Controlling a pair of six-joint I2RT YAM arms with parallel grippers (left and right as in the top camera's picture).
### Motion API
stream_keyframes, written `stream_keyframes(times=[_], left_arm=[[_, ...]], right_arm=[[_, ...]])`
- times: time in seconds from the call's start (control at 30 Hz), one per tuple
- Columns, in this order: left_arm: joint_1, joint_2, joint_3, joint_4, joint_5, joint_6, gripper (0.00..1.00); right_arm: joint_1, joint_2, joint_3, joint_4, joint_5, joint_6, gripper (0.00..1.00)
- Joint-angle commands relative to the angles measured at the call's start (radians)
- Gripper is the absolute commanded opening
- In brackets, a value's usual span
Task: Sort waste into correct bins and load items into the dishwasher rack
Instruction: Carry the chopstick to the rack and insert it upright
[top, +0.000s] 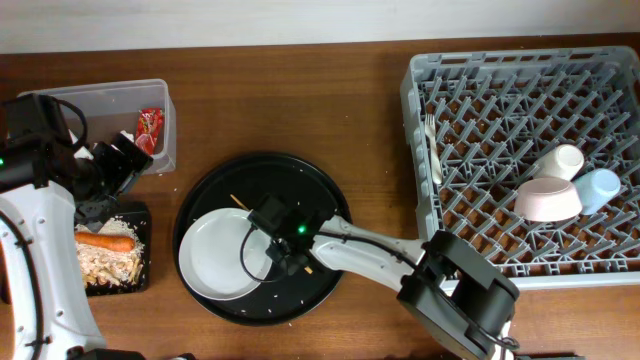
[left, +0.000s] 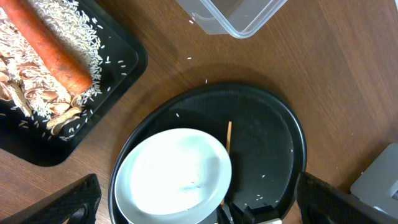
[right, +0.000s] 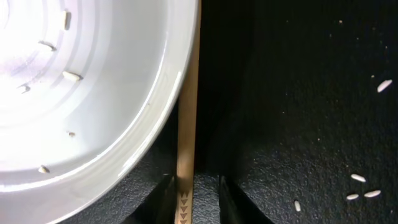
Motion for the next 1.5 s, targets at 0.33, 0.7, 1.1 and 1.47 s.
stream_keyframes(times=[0.33,0.7,1.1,1.47], left_arm=[[0.006,-0.004,0.0,-0.001,0.007,0.002,0.99],[0.006,-0.004,0.0,-0.001,0.007,0.002,0.99],[0.006,-0.004,0.0,-0.001,0.007,0.002,0.99],[0.006,-0.004,0.0,-0.001,0.007,0.002,0.99]], right_arm=[[0.068,0.049,-0.011,-0.023,0.145,0.02,0.12],[0.013,0.024,-0.005,-0.037,0.085,0.033,0.04],[-0.307,-0.327,0.112,-0.2,0.069,0.051,0.04],[-0.845,-0.376,0.115,-0.246,0.036,-0.095,0.04]])
